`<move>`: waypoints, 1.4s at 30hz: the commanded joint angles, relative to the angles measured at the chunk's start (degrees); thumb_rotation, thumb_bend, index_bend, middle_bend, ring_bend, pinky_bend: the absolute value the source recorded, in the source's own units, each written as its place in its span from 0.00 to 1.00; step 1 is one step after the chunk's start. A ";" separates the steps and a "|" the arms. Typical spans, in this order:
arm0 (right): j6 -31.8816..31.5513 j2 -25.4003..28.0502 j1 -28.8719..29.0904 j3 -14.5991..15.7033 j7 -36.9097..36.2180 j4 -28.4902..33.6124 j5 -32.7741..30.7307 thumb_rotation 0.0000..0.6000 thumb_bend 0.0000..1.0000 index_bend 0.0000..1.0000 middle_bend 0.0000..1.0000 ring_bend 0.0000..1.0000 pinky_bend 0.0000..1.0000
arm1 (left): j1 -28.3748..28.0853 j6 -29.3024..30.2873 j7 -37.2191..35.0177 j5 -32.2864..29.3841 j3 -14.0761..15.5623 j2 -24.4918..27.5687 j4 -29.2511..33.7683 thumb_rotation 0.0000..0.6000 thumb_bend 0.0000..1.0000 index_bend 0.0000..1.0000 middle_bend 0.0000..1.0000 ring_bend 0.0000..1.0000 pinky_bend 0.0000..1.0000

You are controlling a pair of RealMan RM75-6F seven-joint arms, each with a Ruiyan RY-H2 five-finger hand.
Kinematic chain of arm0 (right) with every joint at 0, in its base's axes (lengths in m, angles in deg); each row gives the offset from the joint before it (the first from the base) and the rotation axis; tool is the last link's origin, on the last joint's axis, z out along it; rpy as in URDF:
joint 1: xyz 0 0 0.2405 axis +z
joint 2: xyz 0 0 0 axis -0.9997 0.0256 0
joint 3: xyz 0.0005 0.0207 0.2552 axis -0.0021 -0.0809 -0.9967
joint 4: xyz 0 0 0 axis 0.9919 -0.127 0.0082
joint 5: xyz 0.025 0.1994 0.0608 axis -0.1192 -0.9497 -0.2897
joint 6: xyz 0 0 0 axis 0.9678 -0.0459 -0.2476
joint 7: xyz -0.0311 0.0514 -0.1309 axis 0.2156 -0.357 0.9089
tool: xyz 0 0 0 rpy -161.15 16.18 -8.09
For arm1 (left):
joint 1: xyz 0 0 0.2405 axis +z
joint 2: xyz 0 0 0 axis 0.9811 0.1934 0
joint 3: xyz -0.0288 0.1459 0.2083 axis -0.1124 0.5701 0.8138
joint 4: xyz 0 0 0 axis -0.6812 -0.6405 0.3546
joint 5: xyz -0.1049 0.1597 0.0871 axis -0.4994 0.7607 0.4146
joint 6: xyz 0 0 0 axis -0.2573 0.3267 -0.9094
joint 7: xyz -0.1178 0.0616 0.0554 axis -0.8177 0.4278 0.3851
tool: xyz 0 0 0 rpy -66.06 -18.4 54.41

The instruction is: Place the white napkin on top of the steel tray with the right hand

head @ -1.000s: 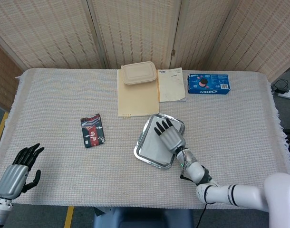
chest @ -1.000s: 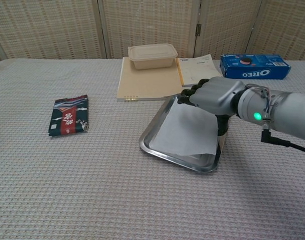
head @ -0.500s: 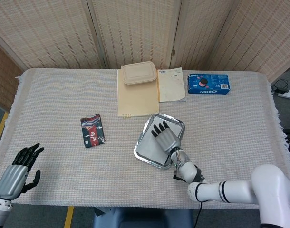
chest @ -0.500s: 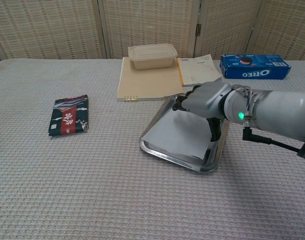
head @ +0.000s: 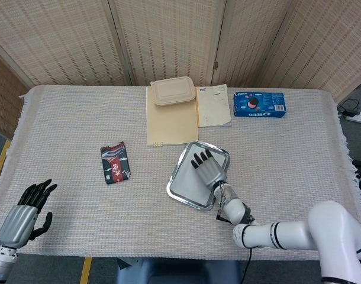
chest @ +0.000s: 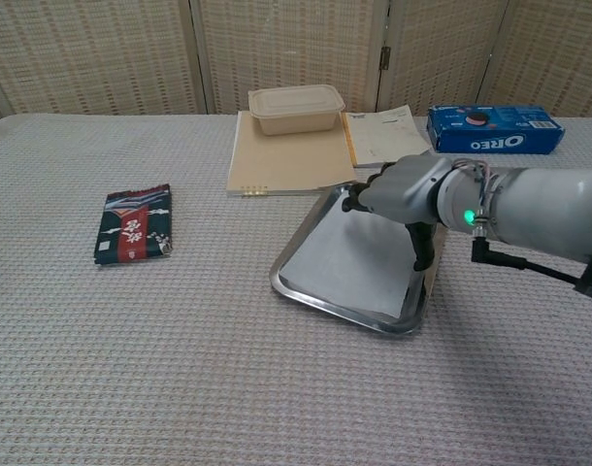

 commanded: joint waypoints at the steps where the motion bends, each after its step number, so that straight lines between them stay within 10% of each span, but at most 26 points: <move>1: 0.61 0.61 0.99 0.13 -0.80 0.58 -2.56 1.00 0.24 0.00 0.00 0.00 0.00 | 0.10 0.26 -0.19 0.07 0.00 0.10 0.03 1.00 0.67 0.01 0.00 0.00 0.00; 13: -1.40 3.66 1.29 2.30 -5.64 2.54 0.22 1.00 0.24 0.00 0.00 0.00 0.00 | 0.05 0.05 0.34 0.11 0.13 -0.06 0.10 1.00 0.67 0.01 0.00 0.00 0.00; 23: -2.71 11.18 -9.93 3.30 -31.57 8.32 24.80 1.00 0.24 0.00 0.00 0.00 0.00 | 0.16 0.47 -0.22 0.21 0.09 0.14 0.07 1.00 0.67 0.01 0.00 0.00 0.00; 32: -21.14 15.13 -26.30 11.69 -50.67 5.36 54.00 1.00 0.24 0.00 0.00 0.00 0.00 | 0.24 1.02 0.69 0.31 -0.20 -0.37 -0.33 1.00 0.67 0.00 0.00 0.00 0.00; 42: -43.59 14.33 -47.41 17.35 -52.94 -7.10 60.78 1.00 0.24 0.00 0.00 0.00 0.00 | 0.75 3.85 0.86 0.36 -1.59 -2.33 -2.29 1.00 0.67 0.00 0.00 0.00 0.00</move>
